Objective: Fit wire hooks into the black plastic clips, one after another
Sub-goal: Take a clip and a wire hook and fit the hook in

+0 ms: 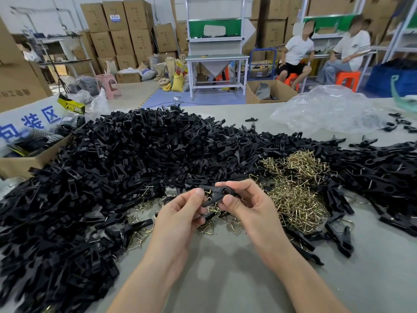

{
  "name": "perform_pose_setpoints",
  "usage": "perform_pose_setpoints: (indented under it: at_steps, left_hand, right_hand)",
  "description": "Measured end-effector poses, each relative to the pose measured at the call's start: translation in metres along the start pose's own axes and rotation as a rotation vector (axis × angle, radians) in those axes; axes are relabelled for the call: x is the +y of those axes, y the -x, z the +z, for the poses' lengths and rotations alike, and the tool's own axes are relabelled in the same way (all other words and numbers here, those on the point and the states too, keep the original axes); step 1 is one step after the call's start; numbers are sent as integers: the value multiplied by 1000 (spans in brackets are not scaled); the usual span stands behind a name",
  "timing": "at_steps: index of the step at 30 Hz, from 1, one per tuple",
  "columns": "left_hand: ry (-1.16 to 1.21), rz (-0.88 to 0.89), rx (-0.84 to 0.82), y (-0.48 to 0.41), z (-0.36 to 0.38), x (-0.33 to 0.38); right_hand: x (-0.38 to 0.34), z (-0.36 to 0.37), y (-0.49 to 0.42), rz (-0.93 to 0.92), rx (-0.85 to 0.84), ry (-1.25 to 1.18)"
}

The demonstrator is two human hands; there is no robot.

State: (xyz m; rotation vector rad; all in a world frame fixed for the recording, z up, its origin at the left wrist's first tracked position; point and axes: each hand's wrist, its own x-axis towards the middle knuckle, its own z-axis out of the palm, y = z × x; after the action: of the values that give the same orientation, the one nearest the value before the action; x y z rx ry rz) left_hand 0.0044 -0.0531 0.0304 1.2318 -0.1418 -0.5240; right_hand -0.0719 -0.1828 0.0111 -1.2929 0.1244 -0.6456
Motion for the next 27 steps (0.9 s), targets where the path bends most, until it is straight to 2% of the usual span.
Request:
perform_pose_setpoints:
  at_steps: [8,19,22,27]
  left_hand:
    - [39,-24,-34,2,1,2]
    - [-89,123,35,7,6,0]
    - [-94,102,49,8,8,1]
    - [-110,51,41,7,8,-1]
  right_hand:
    - [-1,1,1,-10,-12,18]
    - [1,4,2,-34,16,161]
    - [-2,6,2,-37,17,168]
    - [-1,7,8,-19,47,329]
